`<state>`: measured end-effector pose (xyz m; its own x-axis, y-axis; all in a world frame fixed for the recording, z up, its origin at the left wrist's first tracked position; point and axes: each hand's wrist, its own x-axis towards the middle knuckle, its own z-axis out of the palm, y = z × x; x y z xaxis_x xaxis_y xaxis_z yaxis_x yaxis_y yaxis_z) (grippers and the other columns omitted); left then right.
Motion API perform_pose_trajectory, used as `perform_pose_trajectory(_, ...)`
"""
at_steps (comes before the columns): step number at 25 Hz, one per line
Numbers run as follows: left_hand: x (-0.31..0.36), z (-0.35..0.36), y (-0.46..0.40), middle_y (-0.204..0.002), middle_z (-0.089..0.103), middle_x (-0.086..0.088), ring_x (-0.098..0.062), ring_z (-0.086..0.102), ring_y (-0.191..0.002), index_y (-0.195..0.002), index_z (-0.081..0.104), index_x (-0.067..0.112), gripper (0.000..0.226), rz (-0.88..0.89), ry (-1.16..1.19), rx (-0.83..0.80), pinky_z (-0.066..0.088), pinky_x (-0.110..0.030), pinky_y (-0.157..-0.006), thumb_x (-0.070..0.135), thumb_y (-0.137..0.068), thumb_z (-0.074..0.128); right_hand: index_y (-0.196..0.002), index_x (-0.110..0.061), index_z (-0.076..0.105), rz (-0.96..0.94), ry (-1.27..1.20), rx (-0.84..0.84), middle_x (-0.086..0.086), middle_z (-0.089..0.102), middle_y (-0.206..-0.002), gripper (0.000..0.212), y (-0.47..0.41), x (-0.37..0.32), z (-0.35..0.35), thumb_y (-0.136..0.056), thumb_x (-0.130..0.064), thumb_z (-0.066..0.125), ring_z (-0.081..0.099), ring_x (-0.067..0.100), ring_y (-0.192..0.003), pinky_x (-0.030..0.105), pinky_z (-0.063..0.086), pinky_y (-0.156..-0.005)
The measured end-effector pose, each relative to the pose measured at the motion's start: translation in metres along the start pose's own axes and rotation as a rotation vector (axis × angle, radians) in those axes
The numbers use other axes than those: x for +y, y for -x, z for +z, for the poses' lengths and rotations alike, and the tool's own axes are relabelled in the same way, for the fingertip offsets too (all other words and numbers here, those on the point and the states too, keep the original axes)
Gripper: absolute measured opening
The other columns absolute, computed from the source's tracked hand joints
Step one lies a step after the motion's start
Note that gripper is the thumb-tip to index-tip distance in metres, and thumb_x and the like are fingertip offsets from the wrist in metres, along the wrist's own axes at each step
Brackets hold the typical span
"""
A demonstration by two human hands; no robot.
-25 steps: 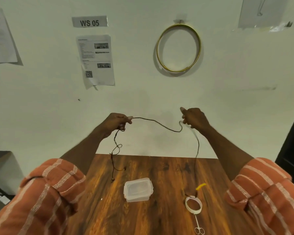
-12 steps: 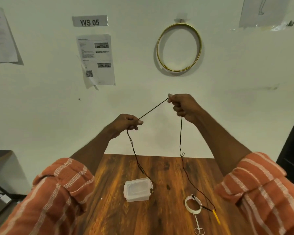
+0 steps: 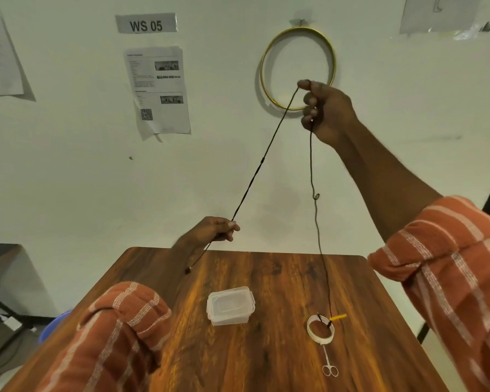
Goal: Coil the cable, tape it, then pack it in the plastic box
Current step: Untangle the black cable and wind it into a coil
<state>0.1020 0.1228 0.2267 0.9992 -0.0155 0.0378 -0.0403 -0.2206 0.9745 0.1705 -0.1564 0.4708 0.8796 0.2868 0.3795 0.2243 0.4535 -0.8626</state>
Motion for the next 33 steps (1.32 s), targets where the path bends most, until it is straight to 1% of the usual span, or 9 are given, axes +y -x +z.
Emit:
perform_pose_trajectory(5,-0.020,0.007,0.010,-0.065,0.062,-0.005,-0.024,0.066,-0.075,-0.091,0.073,0.004,0.030,-0.069,-0.027,-0.039,0.051,-0.038,-0.091,0.029,-0.096,0.057,-0.096,-0.019,0.070,-0.130,0.121,0.029,-0.005,0.047,-0.059,0.026,-0.014,-0.030,0.014,-0.098,-0.015,0.044,0.032,0.010,-0.047,0.020,0.031,-0.049)
perform_pose_trajectory(8,-0.019,0.007,0.019,-0.055,0.047,-0.003,-0.024,0.059,-0.065,-0.090,0.072,0.000,0.032,-0.094,0.007,0.039,0.050,-0.037,-0.071,0.027,-0.098,0.055,-0.084,-0.011,0.068,0.025,0.571,0.150,0.006,0.054,-0.061,0.017,-0.015,0.006,-0.010,-0.091,-0.013,0.053,0.039,0.016,-0.046,0.020,0.033,-0.048)
perform_pose_trajectory(12,0.024,0.017,0.015,-0.055,0.038,-0.002,-0.020,0.054,-0.055,-0.091,0.073,-0.001,0.035,-0.031,-0.062,0.057,0.061,-0.038,-0.072,0.032,-0.095,0.060,-0.122,-0.007,0.063,0.166,1.418,-0.068,0.016,0.063,-0.125,0.046,0.013,0.100,-0.023,-0.086,-0.036,0.068,0.061,0.028,-0.106,0.031,0.046,-0.082)
perform_pose_trajectory(14,0.053,0.027,0.014,-0.055,0.032,0.000,-0.015,0.041,-0.045,-0.087,0.074,0.006,0.030,0.018,-0.109,-0.013,0.058,-0.032,-0.060,0.029,-0.097,0.057,-0.140,-0.008,0.048,0.134,1.183,-0.308,0.011,0.056,-0.139,0.062,0.045,0.138,0.001,-0.091,-0.043,0.062,0.052,0.024,-0.126,0.034,0.038,-0.102)
perform_pose_trajectory(17,0.083,0.031,0.012,-0.053,0.032,-0.001,-0.015,0.032,-0.043,-0.059,0.071,0.019,0.047,0.042,-0.156,-0.100,0.046,-0.029,-0.052,0.010,-0.097,0.045,-0.127,-0.004,0.059,0.292,0.675,-0.488,0.012,0.069,-0.112,0.061,0.075,0.183,0.021,-0.091,-0.053,0.055,0.064,0.020,-0.102,0.038,0.041,-0.100)
perform_pose_trajectory(21,0.094,-0.001,0.017,-0.052,0.028,0.004,-0.012,0.030,-0.042,-0.080,0.067,0.012,0.027,0.000,0.013,-0.076,0.046,-0.027,-0.053,0.026,-0.098,0.054,-0.097,-0.007,0.069,0.406,0.409,-0.460,0.001,0.043,-0.053,0.026,0.070,0.191,-0.002,-0.095,-0.031,0.060,0.046,0.014,-0.050,0.042,0.057,-0.080)
perform_pose_trajectory(27,0.059,-0.014,0.043,-0.041,0.036,0.005,-0.013,0.046,-0.041,-0.078,0.063,0.011,0.027,-0.101,0.201,-0.252,0.054,-0.035,-0.076,0.025,-0.097,0.051,-0.082,-0.013,0.064,0.317,0.173,-0.233,-0.007,0.032,-0.054,0.025,0.048,0.184,-0.013,-0.098,-0.032,0.056,0.032,0.010,-0.049,0.030,0.043,-0.062)
perform_pose_trajectory(31,0.064,0.000,0.056,-0.039,0.033,0.008,-0.006,0.034,-0.032,-0.075,0.061,0.013,0.027,0.030,0.608,-0.223,0.047,-0.022,-0.048,0.028,-0.094,0.049,-0.085,-0.013,0.064,0.294,0.137,-0.107,-0.007,0.036,-0.053,0.026,0.048,0.192,-0.015,-0.097,-0.034,0.057,0.035,0.011,-0.050,0.029,0.044,-0.060)
perform_pose_trajectory(33,0.089,0.004,0.052,-0.043,0.037,0.007,-0.006,0.038,-0.035,-0.086,0.066,0.011,0.028,0.165,0.840,-0.235,0.049,-0.021,-0.052,0.023,-0.098,0.044,-0.090,-0.011,0.068,0.293,0.260,-0.104,-0.006,0.042,-0.056,0.028,0.070,0.209,-0.009,-0.096,-0.036,0.057,0.039,0.011,-0.052,0.029,0.049,-0.062)
